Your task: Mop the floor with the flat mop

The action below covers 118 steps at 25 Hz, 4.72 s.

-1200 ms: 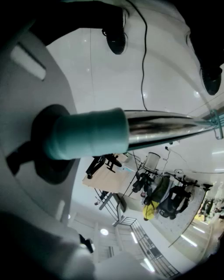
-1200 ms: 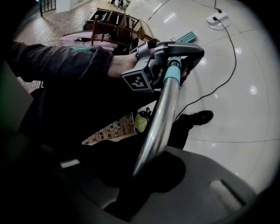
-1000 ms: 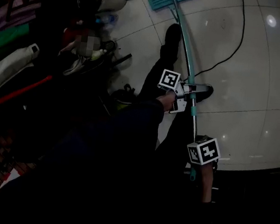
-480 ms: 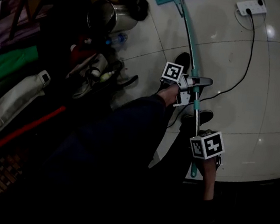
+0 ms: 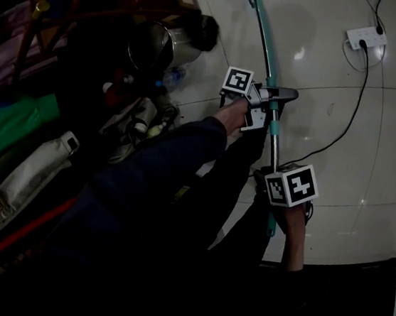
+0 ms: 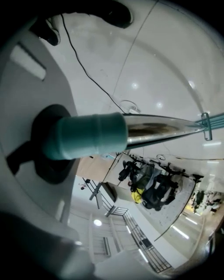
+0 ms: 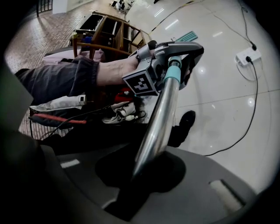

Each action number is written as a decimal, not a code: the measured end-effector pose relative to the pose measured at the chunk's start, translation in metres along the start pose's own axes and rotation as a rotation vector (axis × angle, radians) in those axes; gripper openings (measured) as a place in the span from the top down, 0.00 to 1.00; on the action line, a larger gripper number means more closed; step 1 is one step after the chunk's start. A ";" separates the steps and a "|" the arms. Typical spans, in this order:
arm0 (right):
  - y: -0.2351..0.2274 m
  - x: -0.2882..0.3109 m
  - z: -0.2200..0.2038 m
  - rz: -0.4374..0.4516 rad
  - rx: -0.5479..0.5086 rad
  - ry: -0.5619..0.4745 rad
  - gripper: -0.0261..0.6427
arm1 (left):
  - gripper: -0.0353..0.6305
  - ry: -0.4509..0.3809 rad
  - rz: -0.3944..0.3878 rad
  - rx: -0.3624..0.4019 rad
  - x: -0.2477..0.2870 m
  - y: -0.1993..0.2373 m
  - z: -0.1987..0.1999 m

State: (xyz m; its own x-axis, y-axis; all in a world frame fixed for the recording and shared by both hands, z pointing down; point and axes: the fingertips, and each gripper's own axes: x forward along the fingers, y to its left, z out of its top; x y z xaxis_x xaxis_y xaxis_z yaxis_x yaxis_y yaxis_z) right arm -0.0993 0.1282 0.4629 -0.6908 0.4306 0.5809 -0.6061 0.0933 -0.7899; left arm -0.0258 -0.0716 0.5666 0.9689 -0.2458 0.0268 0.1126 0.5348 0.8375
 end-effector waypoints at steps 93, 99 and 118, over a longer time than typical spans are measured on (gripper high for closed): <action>0.011 0.024 0.047 -0.033 -0.009 -0.029 0.83 | 0.94 -0.073 -0.011 0.140 -0.033 -0.025 0.051; 0.024 0.027 -0.024 -0.004 -0.010 -0.046 0.83 | 0.94 -0.070 0.012 0.158 -0.032 -0.005 -0.016; 0.004 0.054 -0.393 0.010 -0.060 0.022 0.83 | 0.94 -0.111 0.111 0.106 0.001 0.179 -0.344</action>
State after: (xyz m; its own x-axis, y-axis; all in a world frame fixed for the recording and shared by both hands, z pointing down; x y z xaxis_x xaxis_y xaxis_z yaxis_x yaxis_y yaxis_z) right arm 0.0160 0.5046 0.4137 -0.6875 0.4516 0.5687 -0.5739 0.1420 -0.8065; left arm 0.0708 0.3017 0.5286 0.9433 -0.2808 0.1772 -0.0231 0.4769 0.8787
